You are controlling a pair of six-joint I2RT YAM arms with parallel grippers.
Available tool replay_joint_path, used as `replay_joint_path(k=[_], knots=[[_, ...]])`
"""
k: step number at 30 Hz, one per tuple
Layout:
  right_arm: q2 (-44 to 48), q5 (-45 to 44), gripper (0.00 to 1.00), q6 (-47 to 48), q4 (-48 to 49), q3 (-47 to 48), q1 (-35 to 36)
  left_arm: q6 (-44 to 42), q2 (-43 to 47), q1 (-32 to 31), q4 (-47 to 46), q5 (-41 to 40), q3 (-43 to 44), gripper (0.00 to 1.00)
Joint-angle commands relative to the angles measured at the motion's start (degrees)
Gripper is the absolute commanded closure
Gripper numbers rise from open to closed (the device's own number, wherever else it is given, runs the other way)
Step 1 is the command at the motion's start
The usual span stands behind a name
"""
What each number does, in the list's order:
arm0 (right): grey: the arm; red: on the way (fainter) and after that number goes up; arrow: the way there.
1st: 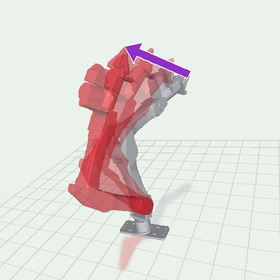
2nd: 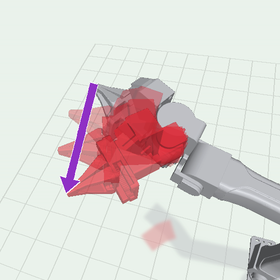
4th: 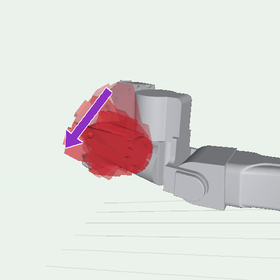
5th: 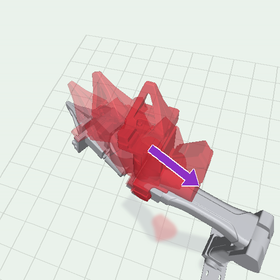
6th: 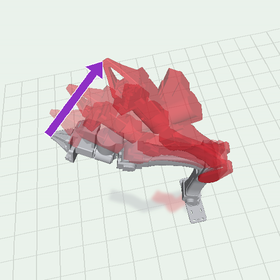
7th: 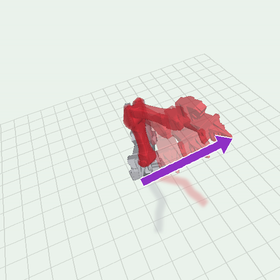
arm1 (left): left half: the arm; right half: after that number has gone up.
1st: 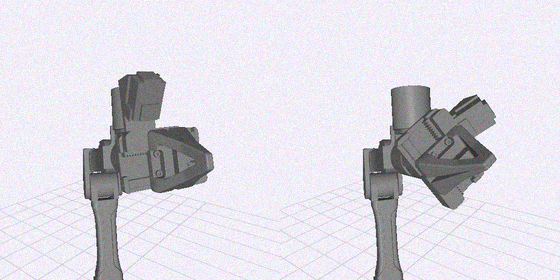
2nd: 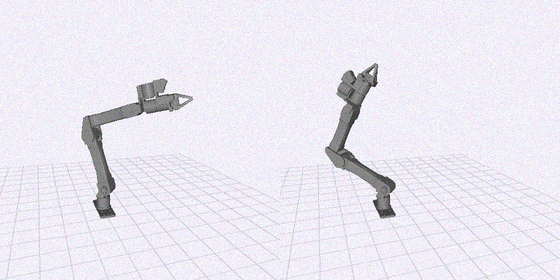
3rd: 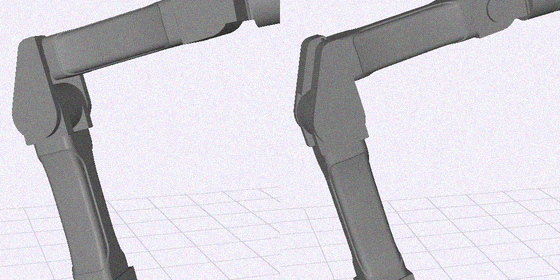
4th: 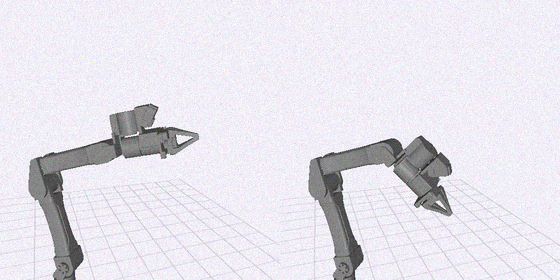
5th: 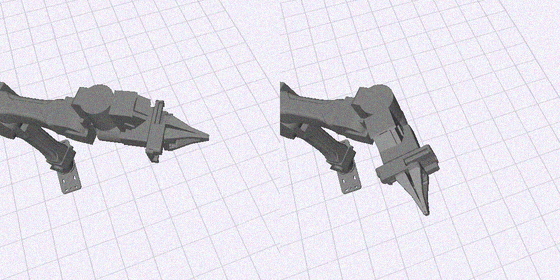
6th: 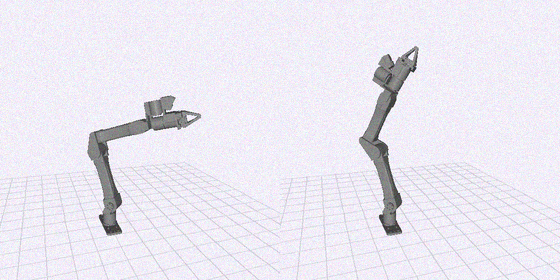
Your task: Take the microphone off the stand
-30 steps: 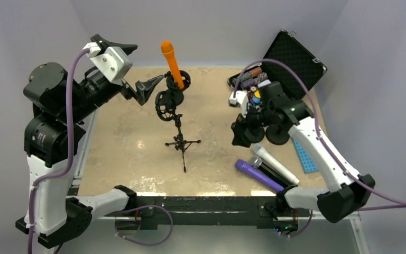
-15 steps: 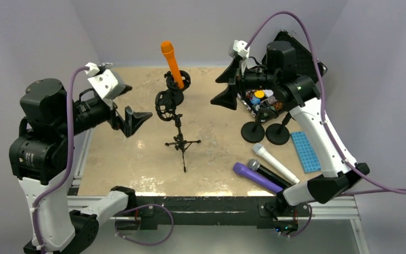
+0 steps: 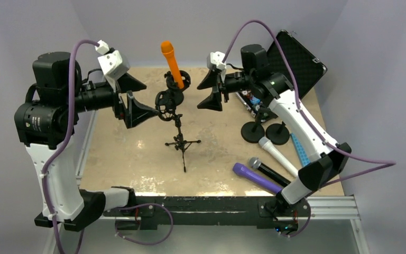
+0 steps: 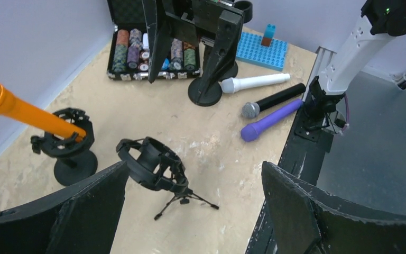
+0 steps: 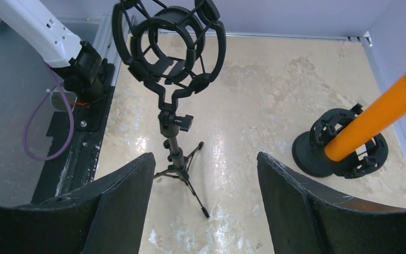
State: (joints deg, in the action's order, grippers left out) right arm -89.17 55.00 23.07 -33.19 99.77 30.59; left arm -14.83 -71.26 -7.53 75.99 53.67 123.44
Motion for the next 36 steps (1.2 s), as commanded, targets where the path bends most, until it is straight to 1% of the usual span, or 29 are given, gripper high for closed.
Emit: replay_joint_path(k=[1,5,8,9,12,17,18,20,24,25,27,29,31,33,36], knots=[[-4.0,4.4,0.26,3.3,0.6,4.0,1.2,0.2,-1.1,2.6,10.9,-1.4,2.5,0.00],[-7.4,5.2,0.27,1.8,2.8,4.5,2.5,9.7,3.6,2.8,-2.7,-5.8,-10.4,0.00],[-9.4,6.2,0.23,1.5,4.0,5.4,3.2,16.8,3.4,2.9,-8.6,-12.3,-14.1,0.00],[-9.9,6.3,0.22,1.5,4.3,5.4,3.4,18.3,3.3,3.3,-10.3,-12.5,-14.9,0.00],[-11.1,6.9,0.21,1.9,3.6,5.8,4.2,23.0,4.8,4.3,-18.6,-7.8,-19.3,0.00],[-11.8,8.2,0.26,1.0,1.4,5.7,5.8,31.8,4.3,4.4,-31.1,2.4,-25.7,0.01],[-11.7,8.4,0.27,1.5,0.8,5.6,5.9,32.9,4.1,4.4,-32.8,3.2,-26.8,0.02],[-11.6,8.8,0.27,2.9,-0.6,5.1,6.4,34.8,4.2,4.3,-35.6,1.3,-29.3,0.03],[-12.6,9.1,0.26,2.8,-2.1,6.0,7.2,36.4,4.2,4.3,-36.4,-4.8,-32.0,0.05],[-13.1,9.2,0.26,2.1,-2.1,6.5,7.5,36.3,4.3,4.3,-36.3,-5.1,-32.4,0.05],[-13.8,8.5,0.32,0.9,-1.2,6.6,8.2,36.0,4.3,4.1,-36.0,-4.4,-33.1,0.08],[-13.7,8.2,0.36,-0.1,0.3,5.7,9.1,35.5,4.4,3.9,-36.3,-1.6,-33.9,0.13],[-13.4,7.5,0.36,-1.2,2.2,4.7,9.9,34.0,5.0,3.5,-35.4,-1.3,-34.5,0.18],[-13.2,6.2,0.33,-2.0,3.8,4.0,10.6,32.2,5.8,3.2,-32.3,-4.6,-34.9,0.18],[-13.7,4.6,0.33,-3.5,5.7,4.0,11.2,30.1,5.6,2.9,-27.0,-7.7,-34.5,0.18]])
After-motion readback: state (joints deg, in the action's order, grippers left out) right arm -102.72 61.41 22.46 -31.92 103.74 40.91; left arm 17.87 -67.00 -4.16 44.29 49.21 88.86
